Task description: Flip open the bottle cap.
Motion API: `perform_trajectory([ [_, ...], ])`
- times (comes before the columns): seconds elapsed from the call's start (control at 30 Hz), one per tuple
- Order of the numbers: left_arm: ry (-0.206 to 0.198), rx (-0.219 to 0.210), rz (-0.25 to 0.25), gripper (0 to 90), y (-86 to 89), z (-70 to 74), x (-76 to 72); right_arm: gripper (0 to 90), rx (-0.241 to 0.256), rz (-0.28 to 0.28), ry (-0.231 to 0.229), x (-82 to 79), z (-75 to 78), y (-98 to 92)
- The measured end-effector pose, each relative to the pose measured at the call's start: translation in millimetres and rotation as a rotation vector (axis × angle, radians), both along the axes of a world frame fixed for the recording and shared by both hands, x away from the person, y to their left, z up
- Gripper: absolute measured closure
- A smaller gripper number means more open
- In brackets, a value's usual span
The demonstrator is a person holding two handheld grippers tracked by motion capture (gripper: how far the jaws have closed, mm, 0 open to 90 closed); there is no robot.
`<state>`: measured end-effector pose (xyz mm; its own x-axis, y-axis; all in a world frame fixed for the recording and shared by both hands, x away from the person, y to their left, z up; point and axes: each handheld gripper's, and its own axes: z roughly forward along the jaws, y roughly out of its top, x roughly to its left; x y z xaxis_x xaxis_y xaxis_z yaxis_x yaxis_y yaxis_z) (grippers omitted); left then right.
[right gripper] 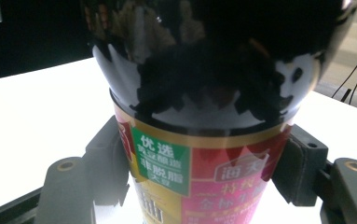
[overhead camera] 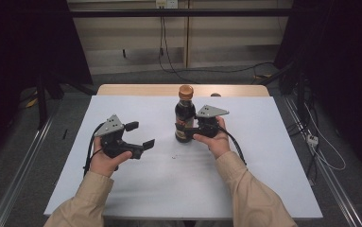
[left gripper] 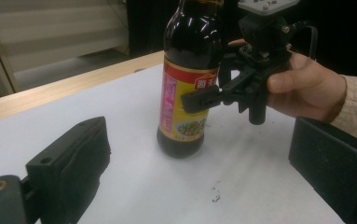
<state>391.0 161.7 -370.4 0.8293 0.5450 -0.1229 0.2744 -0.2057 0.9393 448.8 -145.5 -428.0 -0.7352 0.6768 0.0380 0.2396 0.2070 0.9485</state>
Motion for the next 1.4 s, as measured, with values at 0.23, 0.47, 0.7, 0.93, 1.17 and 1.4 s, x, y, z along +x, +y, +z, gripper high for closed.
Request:
perform_trajectory([
  [0.23, -0.003, 0.008, -0.015, 4.9, -11.7, 6.2, 9.2, 29.4, 0.007, -0.013, 0.015, -0.6, 0.2, 0.2],
  [0.47, 0.002, 0.017, -0.011, 5.1, -18.6, 8.6, 17.6, 28.7, 0.007, -0.035, 0.027, -2.2, 1.8, 1.9],
  [0.7, 0.004, 0.022, -0.011, 5.2, -20.7, 12.5, 23.0, 26.0, 0.061, -0.068, 0.024, -5.2, 9.4, 1.9],
  [0.93, 0.009, 0.032, -0.026, 5.1, -25.9, 16.0, 27.6, 27.4, 0.053, -0.082, 0.028, -5.7, 14.8, 3.6],
  [1.17, 0.001, 0.04, -0.033, 5.2, -29.8, 23.4, 31.3, 28.9, 0.035, -0.083, 0.007, -5.8, 15.4, 5.5],
  [1.4, -0.005, 0.04, -0.039, 5.2, -33.9, 30.6, 35.0, 29.7, 0.025, -0.078, -0.002, -6.7, 14.8, 4.2],
])
